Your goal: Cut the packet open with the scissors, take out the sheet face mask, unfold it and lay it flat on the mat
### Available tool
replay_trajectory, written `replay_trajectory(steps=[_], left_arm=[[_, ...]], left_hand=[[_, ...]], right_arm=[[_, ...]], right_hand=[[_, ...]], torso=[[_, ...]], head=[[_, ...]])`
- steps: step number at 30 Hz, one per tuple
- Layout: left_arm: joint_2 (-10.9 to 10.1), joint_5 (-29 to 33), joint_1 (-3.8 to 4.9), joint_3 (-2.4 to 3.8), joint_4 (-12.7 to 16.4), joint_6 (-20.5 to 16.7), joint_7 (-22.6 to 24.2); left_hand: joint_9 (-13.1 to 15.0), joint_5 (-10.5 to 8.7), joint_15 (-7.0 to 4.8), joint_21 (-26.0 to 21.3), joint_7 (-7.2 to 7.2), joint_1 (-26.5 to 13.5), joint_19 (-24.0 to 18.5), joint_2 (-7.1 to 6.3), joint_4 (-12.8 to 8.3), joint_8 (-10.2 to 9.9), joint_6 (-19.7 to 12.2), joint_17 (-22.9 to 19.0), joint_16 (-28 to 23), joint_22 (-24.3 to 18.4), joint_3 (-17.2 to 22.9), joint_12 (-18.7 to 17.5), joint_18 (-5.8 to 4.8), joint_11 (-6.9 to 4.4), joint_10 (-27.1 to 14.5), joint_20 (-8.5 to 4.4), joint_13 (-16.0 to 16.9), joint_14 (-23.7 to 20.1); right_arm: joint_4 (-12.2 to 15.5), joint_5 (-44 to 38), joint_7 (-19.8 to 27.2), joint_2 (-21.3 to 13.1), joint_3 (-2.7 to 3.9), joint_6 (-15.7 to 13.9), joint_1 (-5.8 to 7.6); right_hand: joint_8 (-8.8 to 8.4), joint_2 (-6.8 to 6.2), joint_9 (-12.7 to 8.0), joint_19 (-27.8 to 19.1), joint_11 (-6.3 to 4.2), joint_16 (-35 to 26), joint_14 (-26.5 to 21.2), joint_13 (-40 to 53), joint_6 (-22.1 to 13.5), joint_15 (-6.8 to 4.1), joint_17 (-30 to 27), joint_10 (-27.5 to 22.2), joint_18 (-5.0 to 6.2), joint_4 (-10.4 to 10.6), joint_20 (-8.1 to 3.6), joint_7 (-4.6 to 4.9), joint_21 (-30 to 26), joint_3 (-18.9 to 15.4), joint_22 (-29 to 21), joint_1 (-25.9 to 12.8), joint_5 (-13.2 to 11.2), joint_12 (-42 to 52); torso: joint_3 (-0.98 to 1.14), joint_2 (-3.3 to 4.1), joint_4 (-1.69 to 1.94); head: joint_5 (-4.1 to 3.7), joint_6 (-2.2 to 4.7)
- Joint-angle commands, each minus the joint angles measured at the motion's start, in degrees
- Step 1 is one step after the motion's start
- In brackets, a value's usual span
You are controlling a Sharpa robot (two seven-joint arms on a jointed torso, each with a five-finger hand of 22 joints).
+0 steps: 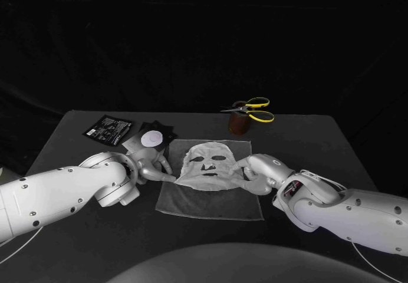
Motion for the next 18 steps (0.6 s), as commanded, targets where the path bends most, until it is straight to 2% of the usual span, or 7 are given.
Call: replay_trajectory(steps=[1, 6, 9, 12, 14, 15, 18], left_arm=[[-0.5, 0.1, 0.11, 0.31, 0.2, 2.3, 0.3], [-1.7, 2.8, 0.23, 0.96, 0.6, 1.2, 2.6], [-2.2, 6.1, 0.4, 1.16, 0.9, 0.4, 5.8], [-2.7, 8.4, 0.7, 1.26, 1.3, -1.1, 9.7], [-2.9, 8.6, 0.81, 1.29, 1.4, -1.6, 11.9], [-3.0, 8.3, 0.87, 1.31, 1.5, -2.1, 13.2], [-3.2, 6.4, 0.96, 1.31, 1.5, -3.0, 15.7]], left_hand=[[0.1, 0.07, 0.44, -0.4, -0.08, 1.2, -0.1, 0.35, 0.1, 0.7, -0.2, 13.6, -0.2, 4.2, -0.1, -0.1, 0.71, -0.15, -0.3, 0.31, -0.1, 5.6], [0.0, 0.07, 0.44, -1.2, 0.02, 1.9, -0.7, 1.13, 0.6, 1.6, 0.4, 12.9, -0.5, 3.3, 0.6, -0.4, 0.96, -0.13, -0.7, 0.3, -0.9, 5.3], [-0.4, 0.08, 0.56, -2.9, 0.19, 3.0, -2.0, 1.75, 1.3, 2.1, 0.0, 10.1, -1.8, 1.5, 2.4, -3.7, 1.47, 0.03, -4.5, 0.41, -5.8, 4.2], [-0.9, 0.05, 0.29, -4.5, -0.24, 4.5, -3.1, 2.69, 1.4, 2.8, 1.9, 8.4, -2.7, -0.1, 5.4, -4.6, 1.95, -0.34, -5.6, 0.25, -7.5, 3.5], [-1.4, 0.11, 0.13, -6.2, -0.29, 5.2, -4.2, 2.72, 1.2, 2.6, 2.5, 6.3, -3.7, -1.8, 7.2, -6.2, 2.43, -0.55, -7.5, 0.06, -9.9, 2.7], [-1.9, 0.14, 0.24, -8.4, -0.08, 5.7, -5.8, 2.46, 1.0, 2.5, 3.2, 3.7, -5.2, -4.0, 9.3, -8.4, 2.98, -0.35, -9.8, 0.05, -12.8, 1.5], [-2.4, 0.07, 0.26, -9.7, -0.2, 6.2, -6.6, 2.18, 0.7, 2.4, 3.6, 2.1, -6.1, -5.3, 11.6, -9.7, 3.26, -0.31, -11.0, 0.09, -14.1, 0.7]], right_arm=[[-0.1, -0.6, 0.3, -0.1, 0.01, -0.8, -0.04], [0.1, -0.2, 2.1, 0.1, 0.01, 0.2, -0.06], [0.2, -0.2, 2.6, 0.4, -0.01, 0.8, -0.08], [0.1, -0.7, 2.8, 1.1, -0.03, 1.4, -0.1], [0.0, -1.1, 2.4, 1.7, -0.03, 1.7, -0.14], [-0.1, -1.6, 1.9, 2.1, -0.04, 2.0, -0.16], [-0.5, -2.8, 0.2, 3.4, -0.04, 2.7, -0.19]], right_hand=[[-0.38, -0.42, -0.1, -0.2, 0.39, 0.3, 4.7, 7.1, -0.3, 0.37, 8.8, 0.0, 0.81, -0.3, 0.32, 0.12, -0.2, 0.0, 7.6, 0.0, 0.0, -0.3], [-0.38, -0.13, -0.1, -0.1, 0.38, 0.4, 4.7, 7.3, 0.2, 0.41, 9.0, 0.2, 0.77, -0.7, 0.42, 0.05, 0.1, 0.5, 7.7, 0.6, 0.0, 0.1], [-0.38, -0.01, -0.1, 0.0, 0.34, 0.4, 4.7, 7.4, 0.5, 0.39, 9.0, 0.3, 0.73, -0.8, 0.44, 0.0, 0.4, 0.6, 7.7, 0.8, 0.0, 0.3], [-0.42, 0.25, -0.2, 0.0, 0.29, 0.5, 4.7, 7.5, 0.9, 0.36, 9.1, 0.3, 0.73, -0.9, 0.44, -0.06, 0.5, 0.9, 7.8, 0.9, 0.0, 0.4], [-0.45, 0.36, -0.3, 0.0, 0.26, 0.5, 4.7, 7.5, 1.1, 0.33, 9.2, 0.4, 0.73, -1.0, 0.43, -0.1, 0.5, 1.0, 7.8, 1.0, -0.1, 0.4], [-0.46, 0.39, -0.3, 0.0, 0.26, 0.5, 4.7, 7.5, 1.1, 0.33, 9.2, 0.4, 0.73, -1.0, 0.43, -0.1, 0.5, 1.0, 7.8, 1.0, -0.1, 0.4], [-0.75, 0.77, -0.6, 0.0, 0.21, 0.5, 4.8, 7.5, 1.4, 0.27, 9.2, 0.4, 0.75, -1.2, 0.4, -0.13, 0.5, 1.5, 7.8, 1.2, -0.8, 0.5]], torso=[[0.0, 0.0, -0.02], [0.03, -0.01, -0.06], [0.01, -0.04, -0.01], [0.0, -0.06, -0.04], [0.0, -0.06, -0.04], [0.02, -0.06, -0.05], [0.09, -0.05, 0.0]], head=[[0.03, 0.0], [0.22, 0.0], [0.26, 0.0], [0.4, 0.0], [0.53, 0.0], [0.62, 0.0], [0.83, 0.0]])
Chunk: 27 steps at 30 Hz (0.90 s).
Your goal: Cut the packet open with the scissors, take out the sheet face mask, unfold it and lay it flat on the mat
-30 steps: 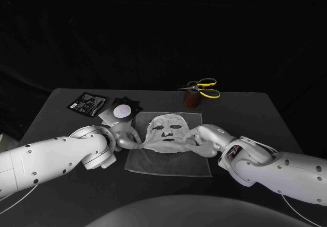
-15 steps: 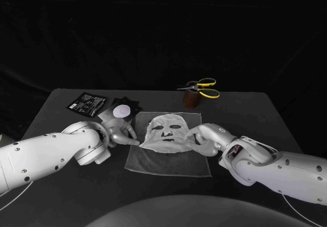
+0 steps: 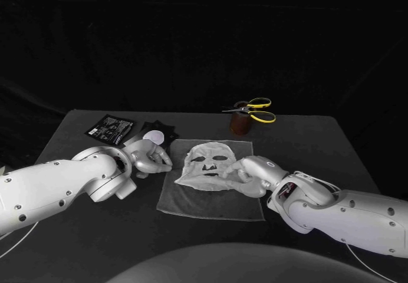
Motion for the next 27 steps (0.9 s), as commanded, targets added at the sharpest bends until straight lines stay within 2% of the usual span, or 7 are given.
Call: replay_trajectory(steps=[1, 6, 13, 16, 19, 23, 27], left_arm=[[-0.1, -0.7, 0.14, 0.01, 0.1, -2.8, 9.0], [0.6, -8.2, 0.17, -0.38, -0.7, -5.8, 12.1], [3.6, -11.9, 0.17, -0.67, -3.8, -7.5, 8.0], [5.5, -12.1, 0.2, -0.63, -5.8, -5.5, 3.9], [7.3, -11.7, 0.32, -0.58, -7.6, -2.7, 0.1], [9.5, -10.9, 0.46, -0.57, -10.1, -0.1, -3.1], [11.8, -9.9, 0.53, -0.53, -12.6, 0.3, -4.4]], left_hand=[[-0.6, 0.06, 0.3, -3.1, 0.38, 0.2, -2.2, -0.58, -0.1, -0.2, 0.6, -0.1, -1.9, -3.0, 2.3, -2.3, 1.12, 0.31, -1.7, 0.13, -2.2, -0.7], [-2.2, -0.02, 0.26, -10.5, 0.04, 0.6, -7.1, -0.84, -0.2, -1.7, 0.3, -7.5, -6.5, -9.9, 5.0, -7.9, 2.76, 0.22, -3.4, 0.21, -7.5, -5.1], [-3.1, -0.15, -0.04, -7.5, -0.46, -3.4, -3.8, -2.12, 2.9, -2.3, 2.3, -3.8, -4.0, -6.9, 0.8, -6.7, 1.79, -0.17, 0.8, 0.01, -8.9, -2.5], [-4.3, -0.1, -0.48, 0.0, -0.5, -5.8, 1.8, -2.58, 5.6, -3.8, 3.4, 4.1, 0.8, 0.1, -3.6, -2.0, -0.05, -0.51, 5.0, -0.38, -7.0, 1.9], [-5.4, -0.12, -0.77, 4.3, -0.9, -6.8, 4.6, -1.77, 9.2, -5.4, 5.0, 8.8, 3.3, 4.4, -8.1, 5.7, -1.11, -0.82, 9.8, -0.6, 2.4, 3.9], [-6.0, 0.01, -0.96, 6.8, -1.09, -6.1, 6.0, -0.94, 10.5, -6.3, 6.2, 11.3, 4.4, 6.8, -11.0, 10.4, -1.73, -0.99, 13.0, -0.68, 9.2, 4.7], [-6.4, -0.04, -1.01, 7.7, -1.17, -5.2, 6.5, -0.17, 10.5, -6.9, 6.7, 11.9, 4.7, 7.7, -12.0, 12.3, -1.94, -1.11, 14.4, -0.77, 12.1, 4.9]], right_arm=[[-0.5, -2.9, -2.0, 1.6, 0.01, 2.2, -0.07], [-1.9, -4.9, -5.7, 5.3, 0.01, 2.6, -0.11], [-4.0, -6.4, -8.4, 9.9, 0.02, 2.4, -0.23], [-4.9, -6.7, -8.9, 11.8, 0.02, 2.8, -0.47], [-5.7, -6.9, -9.5, 13.0, 0.02, 3.3, -0.9], [-6.4, -7.3, -10.1, 14.3, 0.02, 3.4, -1.52], [-6.8, -7.7, -10.6, 15.1, 0.03, 3.2, -2.07]], right_hand=[[-0.36, 0.28, -0.2, 0.0, 0.21, 0.2, 4.7, 7.6, 0.4, 0.26, 9.2, 0.4, 1.04, -0.1, 0.39, 0.05, 0.1, 0.5, 7.8, 0.3, -0.7, 0.1], [-1.12, 0.9, -0.8, 0.0, 0.35, 0.2, 4.7, 7.5, 0.1, 0.33, 9.1, 0.4, 1.07, -0.2, 0.41, 0.25, -0.1, 1.3, 7.7, 0.4, -1.1, 0.1], [-1.99, 1.38, -1.5, 0.0, 0.56, 0.2, 4.7, 7.4, -0.2, 0.48, 9.0, 0.3, 1.11, -0.6, 0.49, 0.56, -0.4, 2.3, 7.7, 0.6, -1.2, 0.1], [-2.86, 1.78, -2.2, -0.1, 0.82, 0.2, 4.7, 7.3, -0.7, 0.7, 9.0, 0.3, 1.14, -0.5, 0.63, 0.85, -0.6, 3.0, 7.6, 0.1, -1.3, 0.0], [-3.27, 1.91, -2.5, -0.1, 0.89, 0.2, 4.7, 7.3, -1.0, 0.76, 9.0, 0.3, 1.14, -0.5, 0.69, 0.93, -0.6, 3.2, 7.6, 0.0, -1.3, 0.0], [-3.72, 1.88, -2.8, -0.1, 0.95, 0.2, 4.7, 7.3, -1.3, 0.82, 9.1, 0.3, 1.17, -0.5, 0.75, 0.97, -0.8, 3.4, 7.6, -0.2, -1.4, 0.0], [-3.99, 1.9, -3.0, -0.1, 0.96, 0.2, 4.7, 7.3, -1.5, 0.83, 9.0, 0.3, 1.16, -0.6, 0.78, 0.98, -0.7, 3.6, 7.6, -0.2, -1.4, 0.0]], torso=[[0.09, -0.03, 0.1], [0.15, -0.02, 0.33], [-0.03, 0.06, 0.24], [-0.03, 0.08, 0.22], [0.03, 0.08, 0.2], [0.13, 0.04, 0.23], [0.13, 0.02, 0.2]], head=[[0.33, 0.0], [0.67, 0.0], [0.8, 0.0], [0.86, 0.0], [0.94, 0.0], [1.16, 0.0], [1.32, 0.0]])
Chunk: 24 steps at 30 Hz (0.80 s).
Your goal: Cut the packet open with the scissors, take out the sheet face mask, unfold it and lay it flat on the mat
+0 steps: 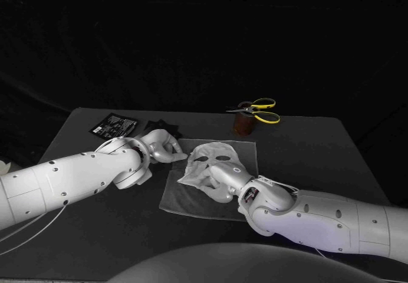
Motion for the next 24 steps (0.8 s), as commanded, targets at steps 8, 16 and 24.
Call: replay_trajectory(steps=[8, 16, 24], left_arm=[[4.1, 1.6, 0.48, 0.26, -4.4, 1.3, -3.4], [5.6, 1.7, 0.75, 0.36, -5.7, 1.0, -2.6], [6.8, 0.5, 1.05, 0.39, -7.1, 3.4, -3.8]], left_hand=[[-0.3, -0.03, -0.38, 0.4, 0.07, 0.6, 0.6, 0.82, 0.0, -0.6, 0.8, 12.0, 0.2, 3.5, -0.9, 1.2, -1.05, -0.02, 0.8, -0.09, 1.9, 5.1], [-0.4, -0.04, -0.37, 0.8, 0.06, 1.2, 0.8, 0.55, -0.1, -0.9, 1.1, 12.4, 0.4, 3.9, -2.0, 2.2, -1.17, -0.02, 1.3, -0.14, 3.4, 5.3], [-0.5, -0.04, -0.47, 1.3, -0.16, 1.8, 1.0, 0.38, 0.0, -1.0, 2.2, 12.8, 0.6, 4.4, -4.5, 3.6, -1.27, -0.16, 2.1, -0.22, 5.5, 5.4]], right_arm=[[-0.5, -2.6, -2.3, 1.0, 0.03, -0.5, -0.75], [-0.5, -2.9, -2.3, 1.3, 0.03, -0.8, -0.91], [-0.8, -3.1, -2.7, 1.6, 0.04, -1.3, -1.07]], right_hand=[[-0.45, 0.39, -0.3, -0.1, 0.4, 0.3, 4.6, 7.3, -0.4, 0.53, 9.0, 0.1, 0.69, -0.1, 0.43, 0.09, -0.2, 0.7, 7.6, 0.1, -0.3, 0.1], [-0.48, 0.4, -0.3, 0.0, 0.4, 0.3, 4.6, 7.3, -0.4, 0.53, 9.0, 0.1, 0.68, -0.2, 0.43, 0.1, -0.1, 0.8, 7.6, 0.2, -0.3, 0.1], [-0.7, 0.06, -0.5, -0.1, 0.52, 0.2, 4.6, 7.3, -0.5, 0.58, 8.9, 0.1, 0.7, -0.3, 0.46, 0.27, -0.2, 0.8, 7.6, 0.0, -0.4, 0.0]], torso=[[0.01, 0.06, -0.09], [0.04, 0.02, 0.01], [0.0, -0.06, 0.01]], head=[[0.1, 0.0], [0.06, 0.0], [0.03, 0.0]])
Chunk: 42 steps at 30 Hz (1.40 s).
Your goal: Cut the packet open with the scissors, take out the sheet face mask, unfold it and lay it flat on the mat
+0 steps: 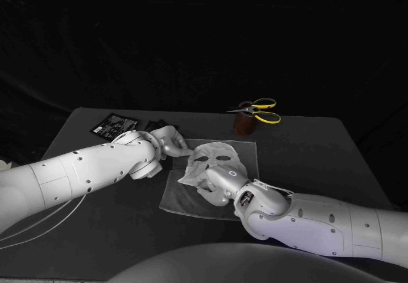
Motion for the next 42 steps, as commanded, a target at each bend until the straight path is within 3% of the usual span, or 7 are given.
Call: replay_trajectory(steps=[1, 6, 12, 25, 42], left_arm=[[0.5, -0.9, 0.24, 0.07, -0.6, 2.4, -0.9], [1.3, -1.9, 0.36, 0.07, -1.7, 3.3, -1.8], [2.5, -2.7, 0.37, 0.06, -3.2, 3.6, -1.9], [4.3, -2.8, 0.28, 0.04, -4.9, 2.6, -0.9], [6.4, -3.2, 0.26, -0.02, -8.1, 5.8, -2.6]], left_hand=[[0.0, -0.04, -0.5, 0.4, 0.02, 0.7, 0.3, -0.01, 0.0, -0.2, 0.8, 12.9, 0.3, 4.4, -1.1, 0.5, -0.39, 0.01, 0.6, 0.06, 0.6, 5.4], [0.0, -0.05, -0.55, 0.5, -0.07, 0.8, 0.3, 0.0, 0.1, -0.2, 1.1, 13.0, 0.4, 4.6, -2.3, 0.9, -0.42, -0.05, 0.8, -0.02, 1.3, 5.4], [0.1, -0.04, -0.64, 0.7, -0.24, 1.2, 0.3, 0.3, 0.0, -0.1, 1.5, 13.2, 0.4, 4.7, -3.8, 1.5, -0.44, -0.17, 1.1, -0.13, 2.1, 5.5], [0.4, -0.04, -0.88, 0.7, -0.57, 2.1, 0.3, 1.16, 0.1, 0.3, 2.4, 13.3, 0.5, 4.8, -5.2, 2.4, -0.45, -0.45, 1.8, -0.27, 3.8, 5.5], [0.8, -0.01, -1.16, 1.3, -0.97, 4.3, 0.6, 2.36, -0.3, 0.6, 2.9, 13.8, 0.7, 5.4, -5.4, 2.7, -0.61, -0.81, 2.0, -0.5, 4.5, 5.7]], right_arm=[[-0.2, -1.3, -1.0, 0.1, 0.02, -1.2, -0.08], [-0.5, -2.0, -1.9, 0.4, 0.03, -2.6, -0.11], [-1.2, -2.5, -2.5, 1.1, 0.03, -3.3, -0.12], [-2.8, -3.7, -3.5, 2.6, 0.04, -2.1, -0.45], [-3.8, -5.9, -5.1, 3.6, 0.04, -2.2, -0.76]], right_hand=[[-0.55, -0.21, -0.3, -0.1, 0.66, 0.1, 4.6, 7.2, -0.4, 0.65, 8.9, 0.1, 0.67, -0.2, 0.53, 0.34, -0.3, 0.2, 7.5, -0.3, -0.4, -0.1], [-1.41, -2.0, -1.0, -0.2, 1.14, 0.1, 4.6, 7.0, -0.9, 1.08, 8.9, -0.1, 0.66, 0.4, 0.83, 0.83, -0.5, -1.4, 7.5, -2.2, -0.5, -0.2], [-1.88, -3.03, -1.4, -0.2, 1.25, 0.1, 4.6, 6.8, -1.1, 1.21, 8.9, -0.2, 0.68, 0.9, 1.01, 0.87, -0.5, -2.9, 7.4, -3.0, -0.5, -0.4], [-1.23, -3.27, -1.4, -0.2, 0.92, 0.1, 4.5, 6.7, 0.5, 0.99, 8.8, -0.3, 0.73, 1.2, 0.95, 0.43, -0.5, -4.1, 7.4, -3.0, -0.5, -0.5], [0.37, -2.89, -1.1, 0.0, 0.14, 0.1, 4.6, 6.7, 3.3, 0.38, 8.9, -0.3, 0.7, 1.5, 0.52, -0.5, -0.2, -5.4, 7.5, -2.4, -0.5, -0.3]], torso=[[-0.04, -0.05, 0.0], [-0.01, -0.02, 0.0], [-0.08, 0.04, -0.08], [-0.02, -0.01, 0.04], [0.0, -0.02, -0.05]], head=[[0.01, 0.0], [0.03, 0.0], [-0.06, 0.0], [-0.21, 0.0], [-0.39, 0.0]])
